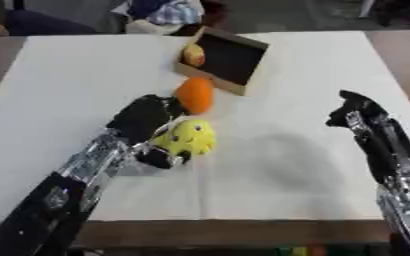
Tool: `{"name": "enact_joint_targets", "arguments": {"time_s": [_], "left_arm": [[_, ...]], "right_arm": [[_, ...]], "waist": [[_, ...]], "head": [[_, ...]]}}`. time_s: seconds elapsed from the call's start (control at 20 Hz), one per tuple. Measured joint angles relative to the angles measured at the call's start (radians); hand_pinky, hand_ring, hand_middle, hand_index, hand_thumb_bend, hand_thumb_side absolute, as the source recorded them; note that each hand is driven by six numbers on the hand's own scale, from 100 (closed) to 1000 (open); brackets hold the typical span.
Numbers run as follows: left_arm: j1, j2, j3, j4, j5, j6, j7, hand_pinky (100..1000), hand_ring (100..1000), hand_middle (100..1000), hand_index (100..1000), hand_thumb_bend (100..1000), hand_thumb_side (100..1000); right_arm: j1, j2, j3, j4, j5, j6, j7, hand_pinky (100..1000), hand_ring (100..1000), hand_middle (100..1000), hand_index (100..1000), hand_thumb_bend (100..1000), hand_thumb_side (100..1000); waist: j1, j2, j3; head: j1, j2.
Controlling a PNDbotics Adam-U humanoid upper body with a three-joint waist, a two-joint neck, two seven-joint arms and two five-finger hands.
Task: Pick up objects on the table and place them in the box.
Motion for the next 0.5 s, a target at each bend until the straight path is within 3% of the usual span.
{"name": "enact_joint_targets", "arguments": {"time_s": [0.2,0.5], "left_arm": [[0.001,0.000,0.000,0.003,0.029,-0.003,-0.007,652,462,495,681,375,375],[0.012,0.007,0.007,0.001,0.129,0.009,-0.018,593,341,368,544,204,315]], "right_arm": [[0.000,0.000,0.000,0.000,0.000,0.000,0.000,724,589,549,851,100,703],[0.000,0.000,0.000,0.000,0.000,0.000,0.000,724,589,549,851,100,704]], "waist": [[0.000,0.000,0.000],[0.000,0.000,-0.001]], "head": [[0.000,0.000],[-0.001,0.000]]}}
